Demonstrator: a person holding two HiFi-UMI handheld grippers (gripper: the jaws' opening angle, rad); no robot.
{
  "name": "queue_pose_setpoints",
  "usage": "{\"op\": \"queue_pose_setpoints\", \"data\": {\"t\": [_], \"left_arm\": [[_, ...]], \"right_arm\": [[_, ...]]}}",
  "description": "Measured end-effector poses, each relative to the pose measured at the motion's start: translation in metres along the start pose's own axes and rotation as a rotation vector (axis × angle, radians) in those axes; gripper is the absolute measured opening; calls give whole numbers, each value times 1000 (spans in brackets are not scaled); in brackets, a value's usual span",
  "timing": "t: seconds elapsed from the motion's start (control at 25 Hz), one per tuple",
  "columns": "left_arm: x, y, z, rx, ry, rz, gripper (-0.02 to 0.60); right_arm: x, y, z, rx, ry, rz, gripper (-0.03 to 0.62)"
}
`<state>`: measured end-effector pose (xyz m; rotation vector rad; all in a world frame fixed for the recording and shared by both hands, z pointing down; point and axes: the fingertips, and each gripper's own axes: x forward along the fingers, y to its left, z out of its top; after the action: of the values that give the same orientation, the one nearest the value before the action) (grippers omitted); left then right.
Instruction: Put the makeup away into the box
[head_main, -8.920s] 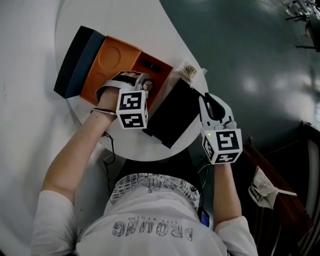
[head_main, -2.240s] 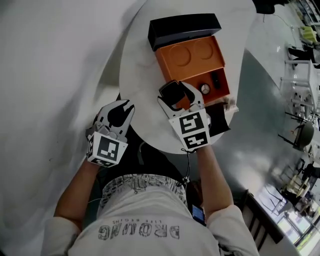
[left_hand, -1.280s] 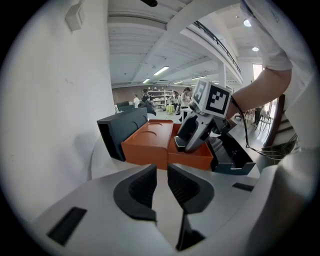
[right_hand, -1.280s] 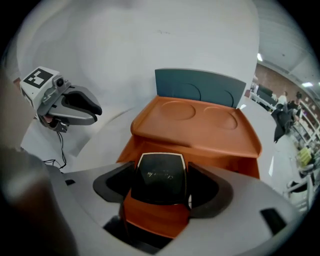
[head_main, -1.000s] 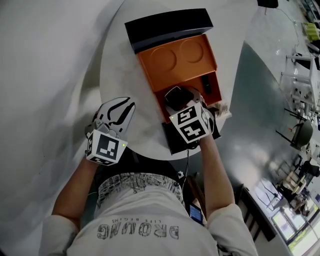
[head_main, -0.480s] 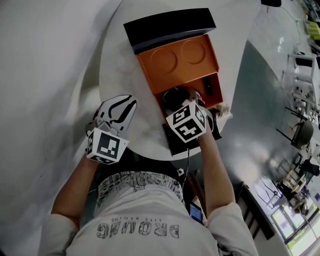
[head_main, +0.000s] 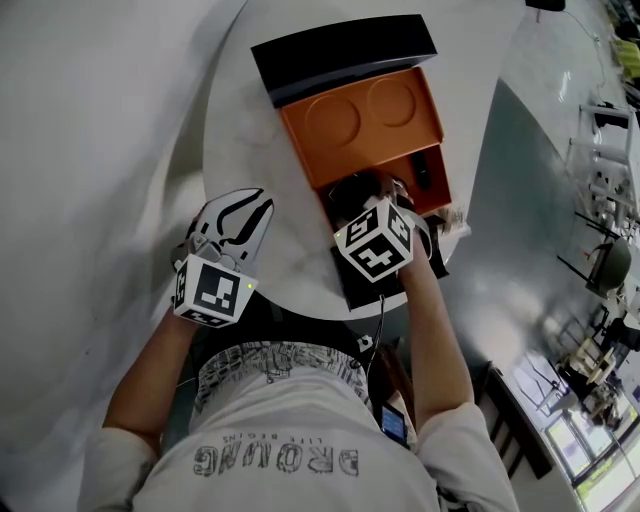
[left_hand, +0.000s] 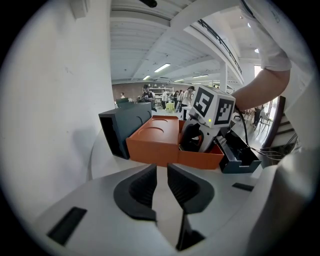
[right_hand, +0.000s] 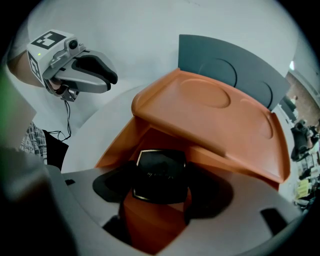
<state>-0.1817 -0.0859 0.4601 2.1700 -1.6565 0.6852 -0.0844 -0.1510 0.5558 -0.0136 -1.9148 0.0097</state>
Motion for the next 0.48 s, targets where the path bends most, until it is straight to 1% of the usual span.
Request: {"op": "queue_pose_setpoints", "data": {"t": [0.36,0.48], "left_arm": [[-1,-4,3,24,-6,-18,80],[-11,-9,1,35,-8,-22,81]], "right_arm": [[-5,0,3,8,-39,-29,365],[-14,6,6,26,-68,-49,364]]}}
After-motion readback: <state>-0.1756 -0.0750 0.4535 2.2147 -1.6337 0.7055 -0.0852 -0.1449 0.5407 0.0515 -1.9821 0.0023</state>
